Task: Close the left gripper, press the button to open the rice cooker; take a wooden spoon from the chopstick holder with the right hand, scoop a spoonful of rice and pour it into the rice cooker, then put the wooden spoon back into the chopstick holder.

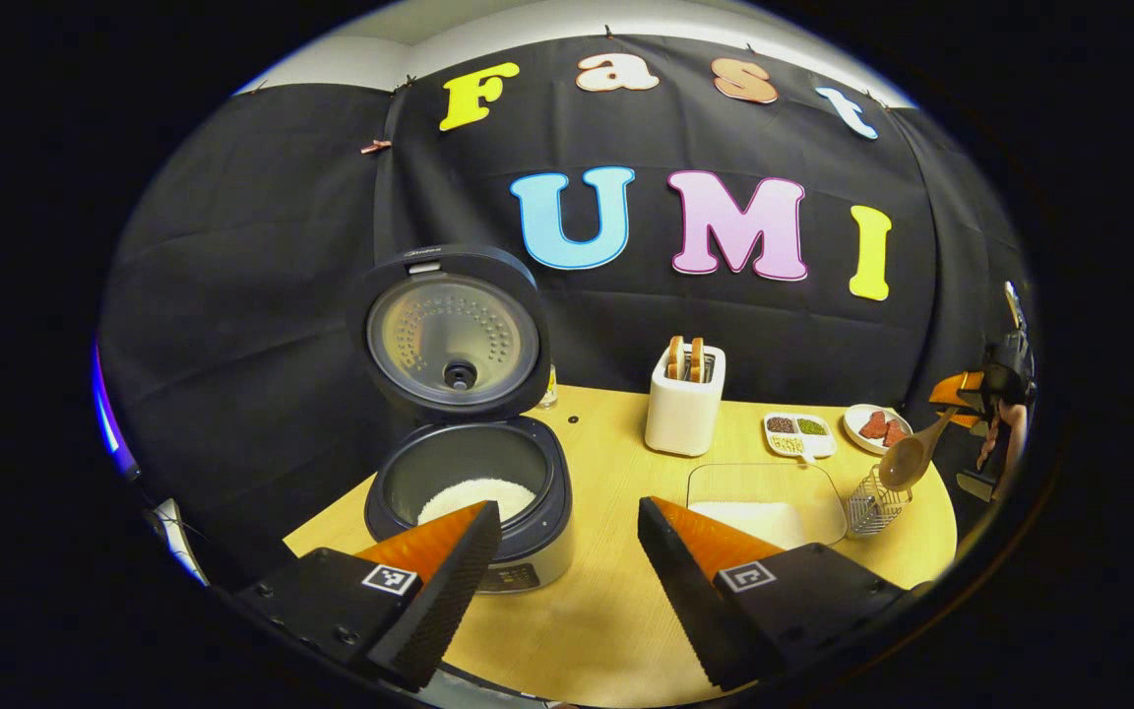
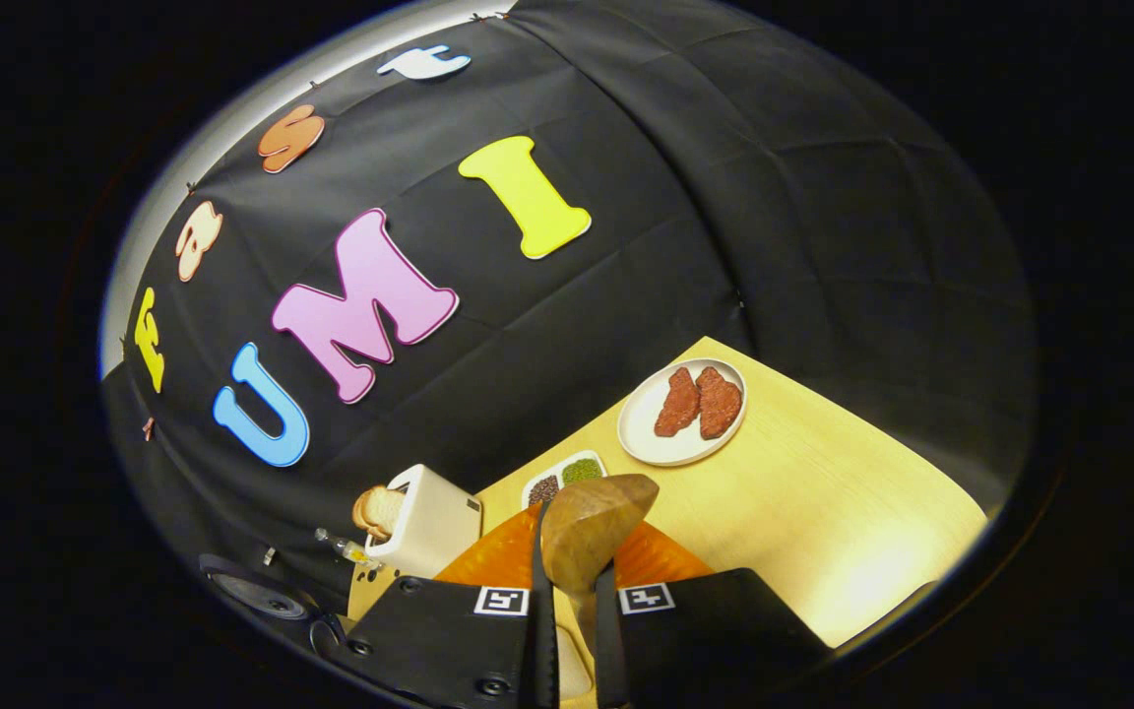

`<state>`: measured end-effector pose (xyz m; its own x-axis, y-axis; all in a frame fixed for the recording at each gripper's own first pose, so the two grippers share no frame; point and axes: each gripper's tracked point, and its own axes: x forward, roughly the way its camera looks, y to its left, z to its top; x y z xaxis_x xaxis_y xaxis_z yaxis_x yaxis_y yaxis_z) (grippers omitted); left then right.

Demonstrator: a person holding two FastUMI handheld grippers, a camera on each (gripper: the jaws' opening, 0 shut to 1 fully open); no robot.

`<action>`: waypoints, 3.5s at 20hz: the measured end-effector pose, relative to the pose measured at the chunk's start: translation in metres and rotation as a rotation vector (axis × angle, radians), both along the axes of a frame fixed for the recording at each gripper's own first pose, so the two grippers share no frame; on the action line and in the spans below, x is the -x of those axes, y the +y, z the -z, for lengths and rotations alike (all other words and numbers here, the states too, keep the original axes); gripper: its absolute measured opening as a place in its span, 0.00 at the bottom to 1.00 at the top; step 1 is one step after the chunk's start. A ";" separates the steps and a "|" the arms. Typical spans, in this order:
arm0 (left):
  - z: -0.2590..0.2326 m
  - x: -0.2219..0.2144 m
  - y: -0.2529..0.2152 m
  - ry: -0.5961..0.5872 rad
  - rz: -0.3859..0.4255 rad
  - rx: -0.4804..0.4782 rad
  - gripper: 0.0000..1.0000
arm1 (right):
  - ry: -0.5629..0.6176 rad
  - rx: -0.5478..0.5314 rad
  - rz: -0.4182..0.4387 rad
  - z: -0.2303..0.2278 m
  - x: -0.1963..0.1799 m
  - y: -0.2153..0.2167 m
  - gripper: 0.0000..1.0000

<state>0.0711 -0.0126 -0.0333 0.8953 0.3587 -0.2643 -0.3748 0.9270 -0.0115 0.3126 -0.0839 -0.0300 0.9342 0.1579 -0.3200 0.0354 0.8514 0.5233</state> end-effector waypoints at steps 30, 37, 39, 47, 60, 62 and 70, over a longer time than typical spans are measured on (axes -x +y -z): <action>0.099 0.013 0.085 0.075 0.174 0.103 0.95 | 0.057 0.284 -0.243 0.129 0.070 0.216 0.19; 0.098 0.032 0.115 0.053 0.149 0.128 0.97 | 0.186 0.076 -0.188 0.133 0.079 0.252 0.19; 0.097 0.036 0.120 0.045 0.146 0.136 0.96 | 0.212 0.029 -0.188 0.131 0.082 0.261 0.19; 0.082 0.038 0.127 0.012 0.152 0.123 0.95 | 0.212 -0.041 -0.084 0.110 0.088 0.221 0.19; 0.058 0.054 0.131 -0.064 0.179 0.100 0.96 | 0.231 -0.355 0.096 0.044 0.096 0.174 0.19; 0.056 0.057 0.135 -0.078 0.173 0.113 0.96 | 0.236 -0.413 0.076 0.027 0.096 0.190 0.19; 0.038 0.072 0.158 -0.161 0.094 0.185 0.96 | 0.219 -0.460 -0.150 -0.025 0.109 0.305 0.19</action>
